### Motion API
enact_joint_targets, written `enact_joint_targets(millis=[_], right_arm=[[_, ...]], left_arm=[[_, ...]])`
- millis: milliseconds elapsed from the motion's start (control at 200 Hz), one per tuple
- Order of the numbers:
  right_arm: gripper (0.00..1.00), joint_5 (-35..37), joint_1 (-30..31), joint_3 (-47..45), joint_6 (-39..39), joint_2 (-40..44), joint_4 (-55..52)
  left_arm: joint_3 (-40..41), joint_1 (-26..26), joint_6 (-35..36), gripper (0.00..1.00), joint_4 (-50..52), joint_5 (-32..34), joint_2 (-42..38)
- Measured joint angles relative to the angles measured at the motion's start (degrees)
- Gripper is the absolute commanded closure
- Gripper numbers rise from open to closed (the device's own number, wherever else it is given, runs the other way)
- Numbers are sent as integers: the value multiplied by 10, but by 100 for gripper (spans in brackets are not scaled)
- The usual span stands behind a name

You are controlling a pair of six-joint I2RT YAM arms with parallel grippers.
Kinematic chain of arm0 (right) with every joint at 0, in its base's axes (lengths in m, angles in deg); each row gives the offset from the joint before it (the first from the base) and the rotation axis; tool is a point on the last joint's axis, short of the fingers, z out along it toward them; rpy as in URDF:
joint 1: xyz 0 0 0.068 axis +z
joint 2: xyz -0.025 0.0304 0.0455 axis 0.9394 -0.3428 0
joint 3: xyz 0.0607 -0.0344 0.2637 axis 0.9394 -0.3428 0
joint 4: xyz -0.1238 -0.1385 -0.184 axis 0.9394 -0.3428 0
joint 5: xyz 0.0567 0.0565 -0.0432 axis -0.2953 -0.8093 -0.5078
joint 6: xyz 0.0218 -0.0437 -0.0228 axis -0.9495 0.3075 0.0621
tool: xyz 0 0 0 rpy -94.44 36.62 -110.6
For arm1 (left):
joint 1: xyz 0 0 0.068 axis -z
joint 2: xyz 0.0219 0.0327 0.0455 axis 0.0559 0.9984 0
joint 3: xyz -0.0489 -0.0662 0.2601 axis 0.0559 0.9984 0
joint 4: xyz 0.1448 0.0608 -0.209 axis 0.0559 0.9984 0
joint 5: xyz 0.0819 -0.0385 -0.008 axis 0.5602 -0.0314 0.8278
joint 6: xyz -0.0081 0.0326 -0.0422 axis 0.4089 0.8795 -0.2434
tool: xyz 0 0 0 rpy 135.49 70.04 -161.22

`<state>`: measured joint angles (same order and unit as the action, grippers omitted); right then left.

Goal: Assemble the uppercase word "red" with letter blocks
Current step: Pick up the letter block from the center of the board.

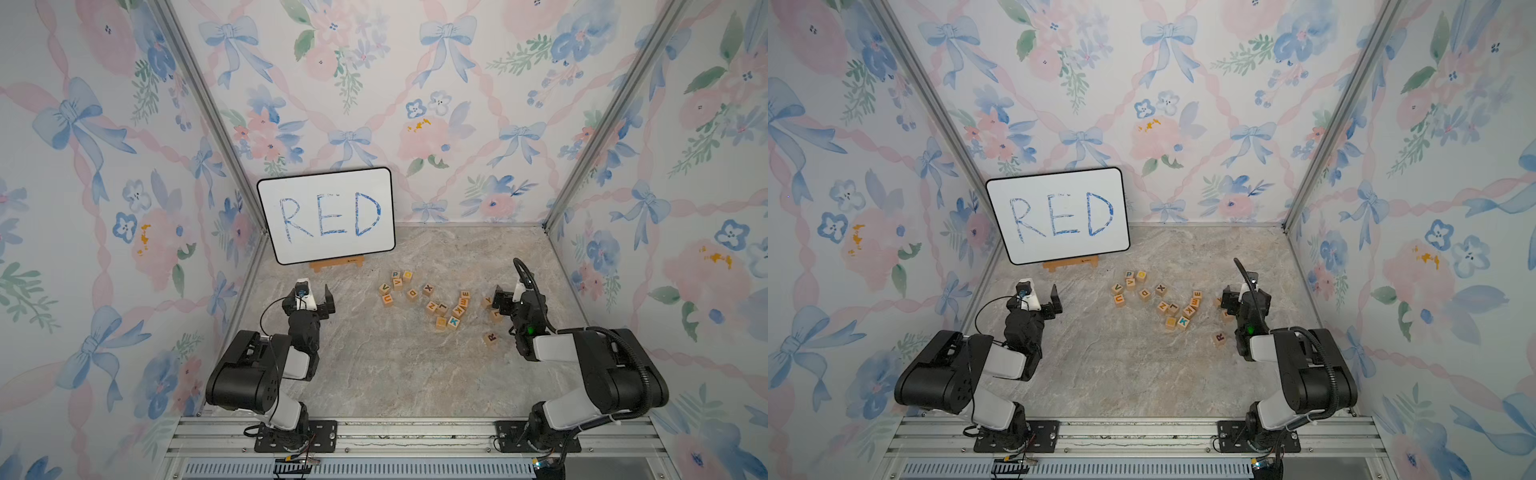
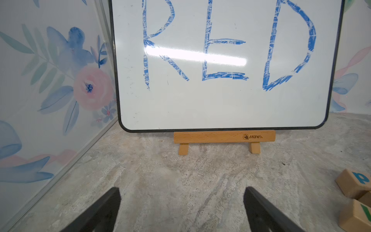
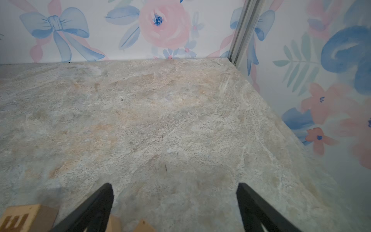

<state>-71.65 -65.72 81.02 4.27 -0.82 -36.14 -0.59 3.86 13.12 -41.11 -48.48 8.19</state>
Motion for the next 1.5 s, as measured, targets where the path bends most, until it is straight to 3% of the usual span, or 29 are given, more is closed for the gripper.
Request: enact_joint_targets(millis=[1065, 1195, 1500], right_arm=[[3, 20, 0, 1, 0, 16, -19], [3, 50, 5, 16, -1, 70, -94], [3, 102, 20, 159, -25, 180, -363]], left_arm=[[-4, 7, 15, 2, 34, -24, -23], [-12, 8, 15, 2, 61, -21, -57], [-73, 42, 25, 2, 197, -7, -129]])
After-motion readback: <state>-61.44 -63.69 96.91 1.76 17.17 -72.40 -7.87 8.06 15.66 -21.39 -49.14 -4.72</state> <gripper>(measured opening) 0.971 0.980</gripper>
